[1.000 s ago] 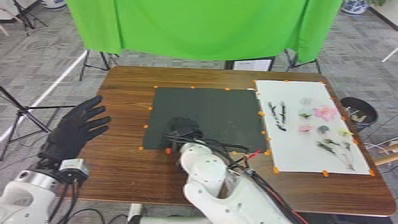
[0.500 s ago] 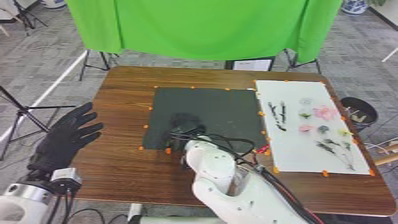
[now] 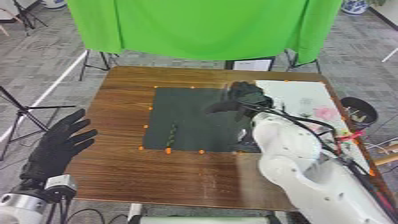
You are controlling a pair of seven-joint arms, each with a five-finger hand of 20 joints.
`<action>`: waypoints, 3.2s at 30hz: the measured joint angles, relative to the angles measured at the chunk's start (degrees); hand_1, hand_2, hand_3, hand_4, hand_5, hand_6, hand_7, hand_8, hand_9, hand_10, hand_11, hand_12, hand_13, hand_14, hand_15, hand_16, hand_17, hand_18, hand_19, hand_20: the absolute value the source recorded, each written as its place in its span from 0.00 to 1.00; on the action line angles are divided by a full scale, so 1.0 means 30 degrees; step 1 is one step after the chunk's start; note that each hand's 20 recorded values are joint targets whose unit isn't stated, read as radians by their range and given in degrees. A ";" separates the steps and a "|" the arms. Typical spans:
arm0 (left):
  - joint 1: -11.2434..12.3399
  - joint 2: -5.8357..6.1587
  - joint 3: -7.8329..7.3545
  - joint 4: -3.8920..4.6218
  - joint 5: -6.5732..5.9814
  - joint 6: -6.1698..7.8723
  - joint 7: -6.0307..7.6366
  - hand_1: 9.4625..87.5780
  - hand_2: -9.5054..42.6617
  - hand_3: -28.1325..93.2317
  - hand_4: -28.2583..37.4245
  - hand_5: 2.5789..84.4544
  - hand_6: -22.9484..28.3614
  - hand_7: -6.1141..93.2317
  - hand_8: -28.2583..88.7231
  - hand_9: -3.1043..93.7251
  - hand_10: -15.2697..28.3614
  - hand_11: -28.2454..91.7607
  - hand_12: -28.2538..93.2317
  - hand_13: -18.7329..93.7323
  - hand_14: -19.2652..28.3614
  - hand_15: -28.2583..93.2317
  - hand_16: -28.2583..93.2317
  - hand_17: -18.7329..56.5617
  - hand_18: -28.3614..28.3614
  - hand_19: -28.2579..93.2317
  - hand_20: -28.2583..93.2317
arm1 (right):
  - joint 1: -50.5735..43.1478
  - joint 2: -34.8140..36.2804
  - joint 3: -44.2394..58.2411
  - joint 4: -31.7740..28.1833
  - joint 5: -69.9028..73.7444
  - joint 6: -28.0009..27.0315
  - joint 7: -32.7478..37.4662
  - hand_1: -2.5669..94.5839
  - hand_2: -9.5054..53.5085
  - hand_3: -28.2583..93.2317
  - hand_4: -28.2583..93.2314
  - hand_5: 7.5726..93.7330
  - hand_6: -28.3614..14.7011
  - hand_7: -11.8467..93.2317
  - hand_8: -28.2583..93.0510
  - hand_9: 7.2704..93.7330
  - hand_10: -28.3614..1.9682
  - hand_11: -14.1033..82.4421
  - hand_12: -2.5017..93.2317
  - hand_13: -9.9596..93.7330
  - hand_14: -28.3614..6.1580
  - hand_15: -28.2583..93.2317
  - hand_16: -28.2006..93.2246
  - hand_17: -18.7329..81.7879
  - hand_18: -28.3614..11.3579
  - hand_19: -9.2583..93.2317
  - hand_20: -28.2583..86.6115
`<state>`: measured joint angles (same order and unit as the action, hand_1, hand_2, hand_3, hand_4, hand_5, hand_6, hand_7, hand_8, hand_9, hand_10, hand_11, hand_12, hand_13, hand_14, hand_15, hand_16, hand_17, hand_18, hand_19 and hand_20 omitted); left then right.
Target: Arrange flowers
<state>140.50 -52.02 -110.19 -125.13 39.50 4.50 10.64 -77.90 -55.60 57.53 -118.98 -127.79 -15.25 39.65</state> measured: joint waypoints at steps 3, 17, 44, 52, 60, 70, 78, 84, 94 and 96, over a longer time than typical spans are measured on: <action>0.0170 -0.0044 -0.0108 -0.0074 0.0009 0.0004 0.0001 0.23 0.08 0.79 0.04 0.26 0.50 0.29 0.14 0.23 0.63 0.43 0.38 0.32 0.75 0.56 0.22 0.12 0.90 0.59 0.32 | -0.1725 0.1671 0.2518 -0.0815 -0.0023 0.0074 0.0892 0.18 0.01 0.88 0.04 0.58 0.47 0.36 0.17 0.64 0.44 0.53 0.35 0.69 0.44 0.87 0.50 0.52 0.11 1.00 0.76; 0.0317 -0.0177 -0.0130 -0.0066 0.0171 -0.0023 -0.0086 0.23 0.08 0.80 0.04 0.26 0.50 0.29 0.14 0.23 0.62 0.43 0.38 0.32 0.74 0.55 0.22 0.12 0.90 0.58 0.33 | -0.9288 0.4561 1.2888 -0.0066 0.2413 -0.2362 0.5474 0.22 0.00 0.87 0.00 0.37 0.29 0.29 0.18 0.40 0.28 0.43 0.29 0.55 0.36 0.86 0.44 0.44 0.07 0.95 0.73; 0.0447 -0.0352 -0.0131 -0.0072 0.0190 0.0008 -0.0045 0.23 0.09 0.80 0.04 0.26 0.50 0.30 0.14 0.23 0.62 0.44 0.38 0.32 0.74 0.55 0.22 0.12 0.90 0.58 0.33 | -1.1403 0.4589 1.2222 0.2150 0.1899 -0.0628 0.3388 0.49 0.00 0.88 0.00 0.75 0.70 0.55 0.30 0.89 0.74 0.47 0.55 0.78 0.61 0.86 0.50 0.54 0.18 1.00 0.72; 0.0471 -0.0454 -0.0118 -0.0079 0.0190 0.0027 -0.0080 0.23 0.10 0.80 0.04 0.26 0.49 0.30 0.13 0.23 0.62 0.44 0.38 0.32 0.74 0.55 0.22 0.12 0.90 0.58 0.33 | -1.1860 0.4472 1.2157 0.2129 0.1967 0.0113 0.2488 0.42 0.01 0.95 0.09 0.74 0.67 0.63 0.42 0.83 0.59 0.75 0.55 0.79 0.54 0.94 0.53 0.56 0.16 1.00 0.81; 0.0474 -0.0501 -0.0117 -0.0080 0.0185 0.0047 -0.0076 0.23 0.10 0.80 0.04 0.26 0.50 0.30 0.13 0.23 0.62 0.44 0.37 0.32 0.75 0.55 0.22 0.12 0.90 0.58 0.33 | -1.2230 0.4443 1.2302 0.1740 0.1651 0.1640 0.2298 0.36 0.00 0.98 0.15 0.79 0.69 0.64 0.46 0.87 0.60 0.79 0.52 0.83 0.54 0.96 0.53 0.61 0.14 1.00 0.88; 0.0520 -0.0503 -0.0119 -0.0085 0.0179 0.0062 -0.0069 0.23 0.10 0.80 0.04 0.26 0.49 0.30 0.13 0.23 0.62 0.44 0.37 0.32 0.74 0.55 0.22 0.12 0.90 0.58 0.33 | -1.0267 0.4449 1.2104 -0.0791 0.1687 0.1653 0.3951 0.32 0.00 1.00 0.24 0.82 0.69 0.64 0.50 0.91 0.60 0.81 0.55 0.86 0.53 0.98 0.55 0.64 0.11 1.00 0.92; 0.0473 -0.0499 0.0060 -0.0069 0.0179 0.0072 -0.0083 0.23 0.10 0.80 0.04 0.25 0.49 0.30 0.13 0.23 0.62 0.44 0.37 0.32 0.75 0.55 0.22 0.12 0.90 0.58 0.33 | -0.6475 0.4370 0.9008 -0.1453 0.1668 0.2891 0.2879 0.32 0.00 1.00 0.23 0.82 0.70 0.64 0.50 0.91 0.62 0.81 0.54 0.87 0.54 0.98 0.55 0.65 0.11 1.00 0.92; 0.0236 -0.0471 0.0400 -0.0018 0.0179 0.0068 -0.0179 0.22 0.11 0.80 0.04 0.25 0.49 0.30 0.13 0.23 0.62 0.43 0.37 0.32 0.74 0.55 0.22 0.12 0.89 0.58 0.33 | -0.2764 0.3187 0.4647 -0.0749 0.1622 0.2543 0.1626 0.32 0.00 1.00 0.22 0.83 0.72 0.63 0.51 0.94 0.67 0.81 0.55 0.90 0.60 0.97 0.55 0.71 0.13 1.00 0.92; -0.0147 -0.0425 0.0772 0.0131 0.0179 0.0055 -0.0393 0.22 0.11 0.80 0.04 0.25 0.48 0.31 0.13 0.24 0.61 0.43 0.37 0.33 0.74 0.54 0.22 0.13 0.89 0.58 0.34 | 0.1397 -0.0360 -0.1120 0.2958 0.0612 0.0735 0.1230 0.31 0.00 1.00 0.23 0.84 0.73 0.62 0.52 0.95 0.68 0.81 0.56 0.91 0.61 0.97 0.55 0.72 0.12 1.00 0.93; -0.0182 -0.0415 0.0799 0.0145 0.0179 0.0050 -0.0417 0.22 0.11 0.80 0.04 0.25 0.48 0.31 0.13 0.24 0.61 0.43 0.37 0.33 0.73 0.54 0.22 0.13 0.89 0.58 0.34 | 0.1591 -0.0986 -0.1787 0.3506 0.0132 0.0363 0.1229 0.31 0.00 1.00 0.23 0.84 0.73 0.62 0.52 0.95 0.68 0.81 0.56 0.91 0.61 0.97 0.56 0.72 0.12 1.00 0.93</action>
<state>139.95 -53.27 -107.80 -124.70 40.04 4.65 9.38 -73.13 -58.56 52.16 -108.47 -127.40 -14.16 43.34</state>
